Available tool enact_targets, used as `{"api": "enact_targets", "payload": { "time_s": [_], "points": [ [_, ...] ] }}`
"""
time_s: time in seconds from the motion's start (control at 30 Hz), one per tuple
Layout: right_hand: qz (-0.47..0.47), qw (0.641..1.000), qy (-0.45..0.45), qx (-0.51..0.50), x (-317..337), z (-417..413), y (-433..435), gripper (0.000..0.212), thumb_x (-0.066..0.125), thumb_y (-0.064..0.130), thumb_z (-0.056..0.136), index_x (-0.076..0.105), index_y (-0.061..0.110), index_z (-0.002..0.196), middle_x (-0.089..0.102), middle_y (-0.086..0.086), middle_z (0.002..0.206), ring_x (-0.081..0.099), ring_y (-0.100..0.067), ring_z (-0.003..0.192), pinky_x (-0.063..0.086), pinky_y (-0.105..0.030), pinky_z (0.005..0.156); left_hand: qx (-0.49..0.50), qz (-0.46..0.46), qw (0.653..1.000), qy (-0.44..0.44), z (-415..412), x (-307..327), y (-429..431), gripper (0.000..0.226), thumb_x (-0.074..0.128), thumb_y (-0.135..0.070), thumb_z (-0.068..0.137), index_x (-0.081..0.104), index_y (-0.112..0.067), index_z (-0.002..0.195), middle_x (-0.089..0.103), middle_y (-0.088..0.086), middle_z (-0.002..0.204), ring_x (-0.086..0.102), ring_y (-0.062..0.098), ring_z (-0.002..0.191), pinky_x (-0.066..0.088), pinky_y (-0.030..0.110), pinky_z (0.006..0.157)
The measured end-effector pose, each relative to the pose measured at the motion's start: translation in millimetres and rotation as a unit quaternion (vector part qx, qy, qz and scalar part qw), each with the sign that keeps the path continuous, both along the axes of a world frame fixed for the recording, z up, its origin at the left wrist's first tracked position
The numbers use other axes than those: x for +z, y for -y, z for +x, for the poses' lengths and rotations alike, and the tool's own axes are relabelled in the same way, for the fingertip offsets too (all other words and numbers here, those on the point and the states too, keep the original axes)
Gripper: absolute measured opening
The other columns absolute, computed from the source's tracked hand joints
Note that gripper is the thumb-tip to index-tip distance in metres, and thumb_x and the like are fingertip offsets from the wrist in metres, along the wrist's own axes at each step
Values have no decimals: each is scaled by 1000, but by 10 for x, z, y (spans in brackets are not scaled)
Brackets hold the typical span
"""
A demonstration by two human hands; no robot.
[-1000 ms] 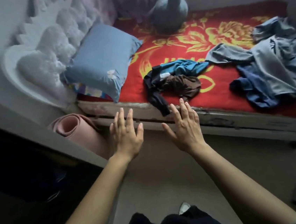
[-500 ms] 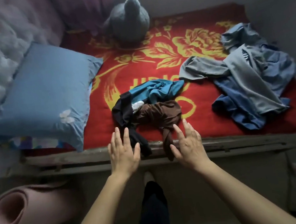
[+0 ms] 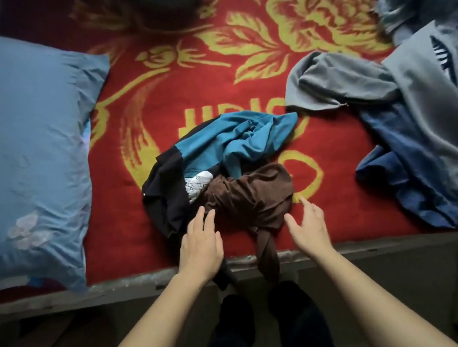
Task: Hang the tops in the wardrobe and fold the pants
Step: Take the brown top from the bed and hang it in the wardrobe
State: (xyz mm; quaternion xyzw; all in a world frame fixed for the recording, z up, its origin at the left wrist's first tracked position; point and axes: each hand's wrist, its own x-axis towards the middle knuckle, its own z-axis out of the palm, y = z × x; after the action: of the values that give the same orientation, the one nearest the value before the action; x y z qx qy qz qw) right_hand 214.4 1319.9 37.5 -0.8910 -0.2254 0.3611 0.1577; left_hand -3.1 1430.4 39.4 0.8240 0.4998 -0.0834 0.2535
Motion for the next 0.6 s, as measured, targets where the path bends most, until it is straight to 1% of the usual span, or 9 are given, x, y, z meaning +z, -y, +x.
{"api": "enact_targets", "payload": {
  "time_s": [0.1, 0.17, 0.27, 0.3, 0.33, 0.4, 0.47, 0.53, 0.6],
  "points": [
    [-17, 995, -60, -81, -600, 68, -128, 73, 57, 39, 95, 21, 21, 155, 23, -16, 158, 28, -31, 144, 27, -42, 116, -43, 3, 999, -27, 155, -516, -60, 65, 49, -28, 96, 21, -17, 153, 10, 7, 162, 28, 26, 141, 40, 39, 101],
    [-18, 992, -86, -95, -926, 66, -176, 81, 60, 42, 93, 15, 22, 157, 24, -14, 159, 27, -30, 146, 26, -42, 118, -36, 10, 999, 1, 256, -780, -148, 71, 56, -28, 93, 21, -17, 154, 12, 7, 162, 29, 26, 140, 41, 40, 102],
    [-12, 966, -166, -197, -1274, 44, -289, 92, 68, 47, 88, 13, 19, 157, 48, -1, 141, 43, -23, 136, 31, -38, 116, 118, -43, 990, 71, 418, -1107, -342, 77, 64, -30, 89, 21, -23, 153, 27, 4, 157, 32, 24, 139, 36, 41, 107],
    [-7, 953, -197, -228, -1340, 43, -339, 87, 68, 46, 88, 23, 14, 155, 52, 4, 131, 47, -20, 131, 33, -37, 115, 181, -72, 979, 66, 471, -1184, -405, 77, 65, -31, 88, 22, -27, 152, 36, 7, 151, 38, 26, 135, 37, 41, 105],
    [0, 942, -233, -240, -1391, 40, -382, 72, 66, 43, 91, 39, 9, 148, 56, 1, 133, 52, -20, 127, 36, -38, 114, 220, -96, 970, 40, 525, -1242, -454, 71, 64, -32, 88, 28, -29, 149, 46, 11, 142, 45, 30, 128, 40, 41, 101],
    [8, 936, -272, -222, -1369, 44, -459, 48, 56, 43, 97, 62, 4, 126, 65, -9, 125, 60, -24, 117, 42, -43, 109, 225, -123, 966, -17, 620, -1297, -510, 42, 56, -30, 92, 49, -23, 133, 60, 16, 124, 54, 37, 115, 43, 40, 92],
    [7, 942, -257, -216, -1190, 124, -544, 56, 46, 50, 99, 63, 3, 124, 64, -12, 127, 57, -29, 120, 40, -39, 108, 235, -142, 961, 3, 712, -1201, -539, 28, 47, -27, 96, 58, -10, 116, 64, 20, 116, 56, 40, 109, 45, 40, 90],
    [44, 941, -216, -256, -934, 293, -645, 62, 42, 54, 99, 57, 4, 131, 58, -12, 136, 52, -29, 127, 36, -27, 101, 268, -149, 949, 70, 786, -969, -581, 32, 45, -25, 99, 59, -1, 115, 64, 22, 117, 57, 38, 110, 44, 42, 94],
    [107, 924, -173, -324, -600, 536, -770, 63, 43, 56, 97, 55, 5, 134, 56, -13, 139, 52, -26, 126, 37, -27, 100, 319, -151, 921, 167, 852, -573, -679, 29, 49, -28, 99, 65, -4, 105, 70, 16, 103, 64, 33, 100, 50, 40, 87]
  ]
}}
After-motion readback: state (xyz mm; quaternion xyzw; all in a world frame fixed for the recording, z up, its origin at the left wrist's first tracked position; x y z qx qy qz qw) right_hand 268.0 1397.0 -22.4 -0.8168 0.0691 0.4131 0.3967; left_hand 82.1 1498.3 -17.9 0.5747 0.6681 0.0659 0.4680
